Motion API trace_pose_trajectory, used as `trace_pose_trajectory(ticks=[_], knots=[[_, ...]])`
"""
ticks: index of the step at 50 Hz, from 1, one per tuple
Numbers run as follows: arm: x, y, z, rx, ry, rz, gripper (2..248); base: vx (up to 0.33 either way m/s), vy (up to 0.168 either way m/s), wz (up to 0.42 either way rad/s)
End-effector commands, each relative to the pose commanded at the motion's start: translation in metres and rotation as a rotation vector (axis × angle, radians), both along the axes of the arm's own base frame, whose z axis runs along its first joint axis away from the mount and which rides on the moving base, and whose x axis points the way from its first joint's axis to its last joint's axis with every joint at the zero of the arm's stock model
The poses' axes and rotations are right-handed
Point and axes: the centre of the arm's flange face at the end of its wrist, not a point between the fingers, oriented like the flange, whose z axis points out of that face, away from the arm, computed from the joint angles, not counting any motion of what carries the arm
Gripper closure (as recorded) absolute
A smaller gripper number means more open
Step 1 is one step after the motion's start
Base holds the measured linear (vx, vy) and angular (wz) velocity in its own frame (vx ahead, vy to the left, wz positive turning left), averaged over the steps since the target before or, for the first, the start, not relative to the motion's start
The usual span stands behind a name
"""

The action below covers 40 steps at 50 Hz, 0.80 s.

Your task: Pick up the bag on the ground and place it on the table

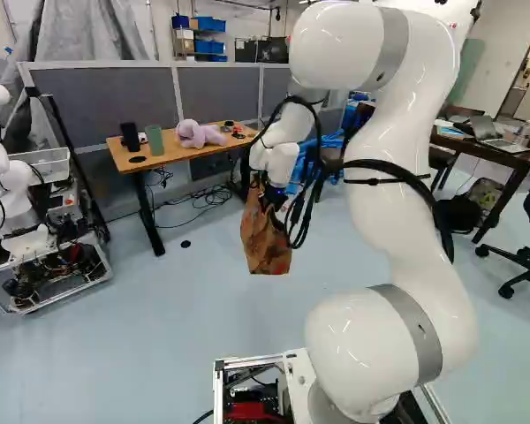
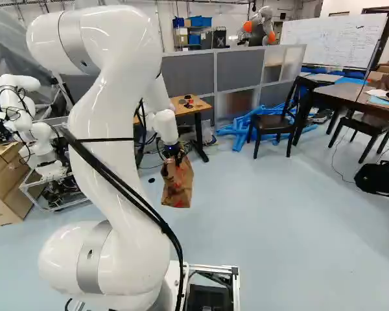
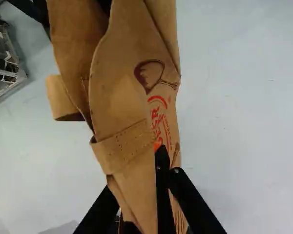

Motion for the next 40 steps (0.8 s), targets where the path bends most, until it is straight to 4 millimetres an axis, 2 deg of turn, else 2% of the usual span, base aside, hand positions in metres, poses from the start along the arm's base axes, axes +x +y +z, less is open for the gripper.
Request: trace_pose_trajectory(ticks=[40], knots=[[-0.018,0.000,0.056,0.020,-0.036,0.002,229,0.000,0.000,0.000]])
